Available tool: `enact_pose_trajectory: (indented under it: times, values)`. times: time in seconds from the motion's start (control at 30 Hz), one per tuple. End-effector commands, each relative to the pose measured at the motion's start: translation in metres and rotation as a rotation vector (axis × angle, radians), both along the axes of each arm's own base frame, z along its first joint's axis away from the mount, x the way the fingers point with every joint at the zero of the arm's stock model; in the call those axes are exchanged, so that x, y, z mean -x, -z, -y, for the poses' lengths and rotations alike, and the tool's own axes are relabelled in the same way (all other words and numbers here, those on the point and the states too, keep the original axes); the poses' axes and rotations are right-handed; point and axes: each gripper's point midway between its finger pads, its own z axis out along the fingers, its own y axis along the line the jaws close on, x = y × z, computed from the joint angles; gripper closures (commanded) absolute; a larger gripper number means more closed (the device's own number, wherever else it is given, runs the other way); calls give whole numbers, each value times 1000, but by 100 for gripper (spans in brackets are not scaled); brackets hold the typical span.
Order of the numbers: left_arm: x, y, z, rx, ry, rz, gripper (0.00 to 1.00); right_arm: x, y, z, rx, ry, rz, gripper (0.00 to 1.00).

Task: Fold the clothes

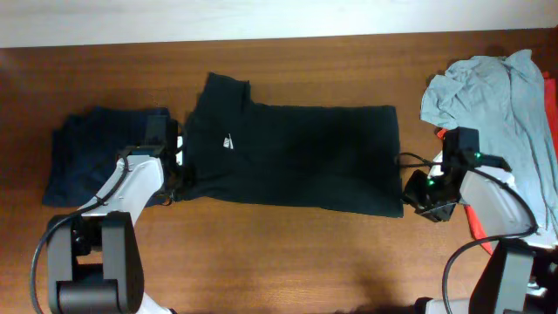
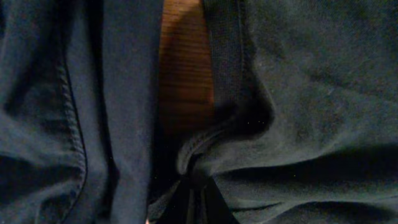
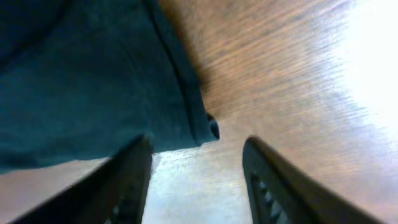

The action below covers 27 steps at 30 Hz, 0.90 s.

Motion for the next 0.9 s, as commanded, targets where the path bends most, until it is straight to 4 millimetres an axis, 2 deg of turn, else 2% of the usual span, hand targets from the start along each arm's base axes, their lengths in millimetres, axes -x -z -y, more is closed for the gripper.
enact_pose_trajectory:
  times: [0.0, 0.23, 0.43, 0.6, 0.87]
  values:
    - [1, -1, -2, -9, 4, 2, 98, 7, 17, -10, -57, 27, -29, 48]
    - [2, -1, -3, -9, 4, -1, 98, 4, 33, -20, -107, 19, -10, 51]
    - [2, -1, -3, -9, 4, 0, 98, 4, 35, -20, -107, 19, -9, 72]
    - [2, -1, -3, -10, 4, -1, 98, 5, 37, -10, -51, 24, -17, 96]
    - [3, -1, -3, -11, 4, -4, 98, 12, 41, 26, 98, 72, -50, 96]
